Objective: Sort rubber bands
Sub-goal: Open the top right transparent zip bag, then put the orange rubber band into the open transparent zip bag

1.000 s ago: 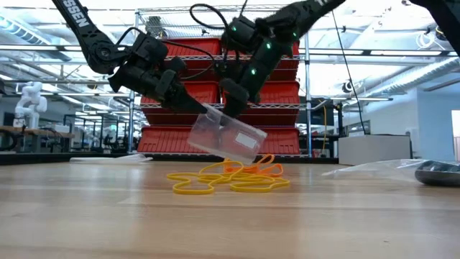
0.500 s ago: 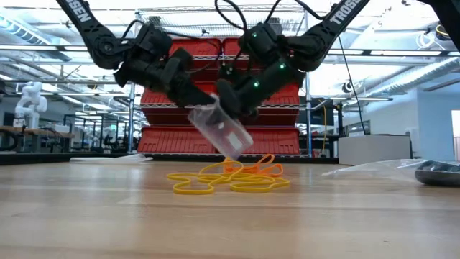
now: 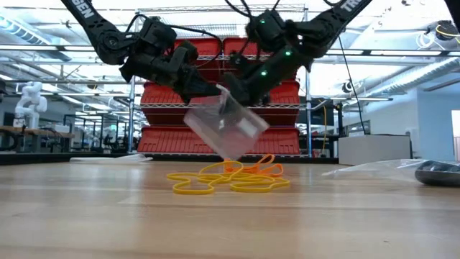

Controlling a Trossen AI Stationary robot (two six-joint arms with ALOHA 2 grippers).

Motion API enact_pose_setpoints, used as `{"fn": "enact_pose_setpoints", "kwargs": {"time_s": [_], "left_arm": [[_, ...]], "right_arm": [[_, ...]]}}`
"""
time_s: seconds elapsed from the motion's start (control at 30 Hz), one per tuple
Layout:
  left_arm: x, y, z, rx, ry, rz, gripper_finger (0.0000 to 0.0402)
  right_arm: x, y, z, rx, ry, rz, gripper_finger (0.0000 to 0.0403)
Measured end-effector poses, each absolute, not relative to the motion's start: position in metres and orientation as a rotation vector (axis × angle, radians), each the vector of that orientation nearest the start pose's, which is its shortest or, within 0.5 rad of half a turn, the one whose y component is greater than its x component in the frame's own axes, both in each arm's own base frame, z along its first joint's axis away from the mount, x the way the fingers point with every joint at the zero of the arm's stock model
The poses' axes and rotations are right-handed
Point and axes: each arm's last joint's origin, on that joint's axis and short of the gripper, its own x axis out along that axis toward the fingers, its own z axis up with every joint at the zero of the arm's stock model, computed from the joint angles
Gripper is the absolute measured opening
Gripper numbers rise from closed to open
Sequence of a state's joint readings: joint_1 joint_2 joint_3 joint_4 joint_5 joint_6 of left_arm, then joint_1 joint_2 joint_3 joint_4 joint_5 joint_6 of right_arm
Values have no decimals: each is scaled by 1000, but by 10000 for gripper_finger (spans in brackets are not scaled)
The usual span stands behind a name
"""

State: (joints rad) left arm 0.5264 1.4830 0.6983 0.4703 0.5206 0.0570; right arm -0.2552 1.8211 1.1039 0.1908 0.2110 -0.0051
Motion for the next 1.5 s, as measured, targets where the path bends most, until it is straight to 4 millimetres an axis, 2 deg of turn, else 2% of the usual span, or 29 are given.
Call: {"fn": "enact_pose_setpoints", "kwargs": {"time_s": [0.17,0.4,0.77,0.93,1.17,1.33,1.43,1.5], "left_arm": [[272,132,208,-85,265,0,0],[275,127,211,-63,240,13,0],[279,124,216,-50,199,63,0],[275,128,212,-64,212,84,0],[266,134,202,-80,238,116,0],[263,137,200,-80,249,126,0],[261,141,199,-82,252,141,0],[259,144,199,-83,251,151,0]], "right_arm": [[358,-116,191,64,437,-469,0],[358,-108,187,79,393,-389,13],[358,-105,187,108,389,-357,142],[349,-102,205,102,402,-336,161],[329,-98,238,61,397,-334,162],[316,-96,253,55,413,-331,162],[307,-84,252,78,520,-201,162],[303,-70,242,91,647,-71,162]]}}
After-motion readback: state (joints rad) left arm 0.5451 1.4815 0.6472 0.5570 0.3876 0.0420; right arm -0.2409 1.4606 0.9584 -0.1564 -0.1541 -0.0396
